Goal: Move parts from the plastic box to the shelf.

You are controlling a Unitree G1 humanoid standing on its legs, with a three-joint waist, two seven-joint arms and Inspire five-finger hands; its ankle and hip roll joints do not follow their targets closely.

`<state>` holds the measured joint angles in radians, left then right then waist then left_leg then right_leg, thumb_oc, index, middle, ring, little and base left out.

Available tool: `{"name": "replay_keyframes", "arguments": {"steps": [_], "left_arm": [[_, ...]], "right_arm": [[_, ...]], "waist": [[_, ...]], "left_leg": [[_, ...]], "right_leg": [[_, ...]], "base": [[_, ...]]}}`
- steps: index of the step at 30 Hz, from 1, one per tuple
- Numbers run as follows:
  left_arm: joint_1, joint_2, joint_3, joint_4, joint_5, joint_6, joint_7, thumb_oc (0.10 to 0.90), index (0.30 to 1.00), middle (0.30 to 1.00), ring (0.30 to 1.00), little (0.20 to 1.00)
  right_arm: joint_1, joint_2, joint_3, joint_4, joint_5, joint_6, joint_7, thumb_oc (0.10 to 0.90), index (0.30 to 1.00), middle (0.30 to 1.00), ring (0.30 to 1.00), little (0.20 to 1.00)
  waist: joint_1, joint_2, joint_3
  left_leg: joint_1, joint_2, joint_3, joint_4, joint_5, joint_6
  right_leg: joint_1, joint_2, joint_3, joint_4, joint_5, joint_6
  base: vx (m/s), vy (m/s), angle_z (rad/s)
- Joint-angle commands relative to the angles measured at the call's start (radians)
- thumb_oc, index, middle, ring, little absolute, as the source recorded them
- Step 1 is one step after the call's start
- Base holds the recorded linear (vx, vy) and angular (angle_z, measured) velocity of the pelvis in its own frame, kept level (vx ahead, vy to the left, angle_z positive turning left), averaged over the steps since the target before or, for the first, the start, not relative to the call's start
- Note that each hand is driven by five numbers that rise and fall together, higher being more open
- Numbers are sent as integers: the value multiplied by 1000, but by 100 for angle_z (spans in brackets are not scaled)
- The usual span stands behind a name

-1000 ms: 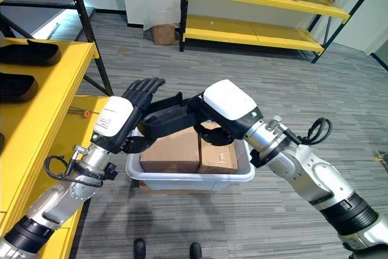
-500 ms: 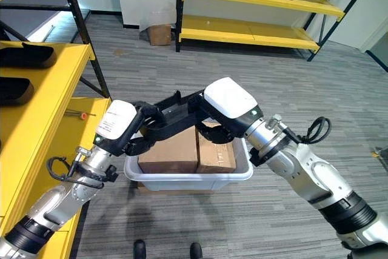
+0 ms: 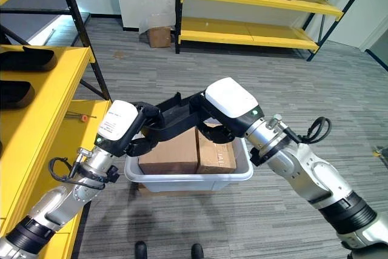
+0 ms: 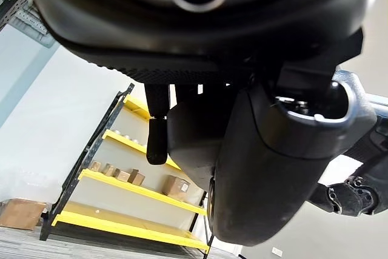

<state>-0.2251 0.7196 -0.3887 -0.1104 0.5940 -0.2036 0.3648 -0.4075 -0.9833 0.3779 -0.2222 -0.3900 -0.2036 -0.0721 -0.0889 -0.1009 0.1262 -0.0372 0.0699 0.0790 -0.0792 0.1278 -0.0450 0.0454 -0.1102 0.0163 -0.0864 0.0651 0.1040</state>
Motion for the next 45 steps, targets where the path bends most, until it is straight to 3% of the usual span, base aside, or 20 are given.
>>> {"name": "replay_keyframes", "arguments": {"steps": [1, 11, 13, 19, 27, 31, 32, 35, 37, 38, 39, 40, 42, 43, 44, 45], "left_arm": [[-100, -75, -20, 1, -25, -49, 70, 400, 300, 300, 300, 300], [72, -32, 105, 36, -37, -48, 56, 400, 300, 300, 300, 300], [171, -16, 174, 67, -36, -43, 58, 400, 300, 300, 300, 300], [308, -17, 293, 79, -30, -30, 71, 400, 300, 300, 300, 300], [385, -6, 367, 13, -17, -34, 84, 400, 300, 300, 300, 300], [360, 29, 358, -42, 7, -36, 97, 400, 300, 300, 300, 300], [335, 44, 348, -62, 21, -40, 103, 400, 300, 300, 300, 300], [299, 51, 332, -84, 30, -43, 111, 400, 300, 300, 300, 300], [258, 51, 315, -108, 42, -52, 122, 400, 300, 300, 300, 300], [248, 50, 311, -113, 44, -58, 124, 400, 300, 300, 300, 300], [246, 51, 311, -113, 44, -58, 124, 400, 300, 300, 300, 300], [225, 41, 297, -120, 47, -64, 125, 400, 300, 300, 300, 300], [207, 43, 288, -121, 51, -63, 123, 400, 300, 300, 300, 300], [189, 41, 284, -126, 56, -59, 120, 400, 300, 300, 300, 300], [181, 41, 281, -126, 63, -58, 123, 400, 300, 300, 300, 300], [168, 28, 270, -133, 76, -68, 130, 400, 300, 300, 300, 300]], "right_arm": [[-99, 82, -62, -71, 119, -42, -118, 900, 1000, 1000, 1000, 1000], [160, 151, -256, -143, 183, -71, -111, 900, 1000, 1000, 1000, 1000], [273, 178, -325, -156, 189, -83, -108, 900, 1000, 1000, 1000, 1000], [415, 214, -410, -168, 197, -95, -97, 900, 1000, 1000, 1000, 1000], [428, 198, -449, -167, 225, -107, -106, 900, 1000, 1000, 1000, 1000], [331, 174, -402, -164, 245, -117, -129, 900, 1000, 1000, 1000, 1000], [301, 173, -391, -160, 241, -116, -148, 900, 1000, 1000, 1000, 1000], [281, 175, -391, -155, 225, -113, -173, 900, 1000, 1000, 1000, 1000], [274, 191, -386, -155, 205, -106, -190, 900, 1000, 1000, 1000, 1000], [276, 202, -382, -152, 199, -107, -196, 900, 1000, 1000, 1000, 1000], [276, 203, -383, -151, 198, -107, -197, 900, 1000, 1000, 1000, 1000], [287, 224, -381, -156, 203, -112, -195, 900, 1000, 1000, 1000, 1000], [291, 237, -383, -159, 203, -112, -199, 900, 1000, 1000, 1000, 1000], [307, 274, -385, -155, 207, -105, -200, 900, 1000, 1000, 1000, 1000], [311, 288, -386, -155, 202, -105, -205, 900, 1000, 1000, 1000, 1000], [321, 320, -395, -152, 200, -101, -218, 900, 1000, 1000, 1000, 1000]], "waist": [[4, -5, -154], [-7, 25, -142], [-11, 41, -135], [-13, 65, -129], [6, 88, -94], [44, 94, -50], [65, 98, -22], [65, 94, 5], [49, 69, 12], [50, 63, 11], [48, 62, 11], [42, 50, 8], [34, 49, 5], [22, 58, -4], [16, 68, -16], [8, 88, -37]], "left_leg": [[46, 78, 25, -8, -75, -32], [50, 82, 26, -8, -72, -34], [52, 88, 26, -8, -66, -38], [57, 113, 23, -7, -50, -50], [47, 169, -18, 5, -10, -74], [11, 205, -70, 1, 49, -108], [-28, 213, -92, -2, 97, -128], [-72, 200, -88, 5, 128, -118], [-67, 181, -4, 132, 18, -70], [-62, 169, 5, 186, -33, -61], [-76, 167, 1, 202, -37, -58], [-56, 145, 28, 321, -111, -47], [-59, 143, 43, 393, -138, -38], [-9, 136, 68, 421, -208, -35], [37, 126, 86, 348, -245, -31], [71, 106, 117, 210, -232, -30]], "right_leg": [[-56, -24, 1, 21, 18, 60], [-59, -20, 7, 28, 8, 55], [-58, -12, 10, 34, 0, 50], [-58, 13, 12, 52, -22, 33], [-73, 78, -25, 149, -93, -13], [-85, 120, -81, 186, -131, -40], [-88, 126, -114, 184, -138, -47], [-97, 110, -160, 189, -136, -55], [-126, 69, -207, 186, -117, -61], [-130, 57, -222, 181, -112, -64], [-133, 55, -225, 178, -106, -63], [-133, 34, -255, 168, -96, -69], [-137, 24, -282, 165, -89, -71], [-141, 16, -324, 167, -89, -67], [-144, 7, -346, 167, -84, -55], [-134, -9, -380, 152, -62, -31]], "base": [[0, 0, 0], [1, -9, -1], [-3, -70, -10], [-6, -72, -2], [-38, -134, 5], [-155, -206, 23], [-188, -169, 46], [-227, -104, 74], [-301, -141, 111], [-162, -67, 131], [-167, -71, 77], [-124, -39, 58], [-119, -30, 96], [-68, 48, 114], [-1, 205, 98], [17, 198, 94]]}}
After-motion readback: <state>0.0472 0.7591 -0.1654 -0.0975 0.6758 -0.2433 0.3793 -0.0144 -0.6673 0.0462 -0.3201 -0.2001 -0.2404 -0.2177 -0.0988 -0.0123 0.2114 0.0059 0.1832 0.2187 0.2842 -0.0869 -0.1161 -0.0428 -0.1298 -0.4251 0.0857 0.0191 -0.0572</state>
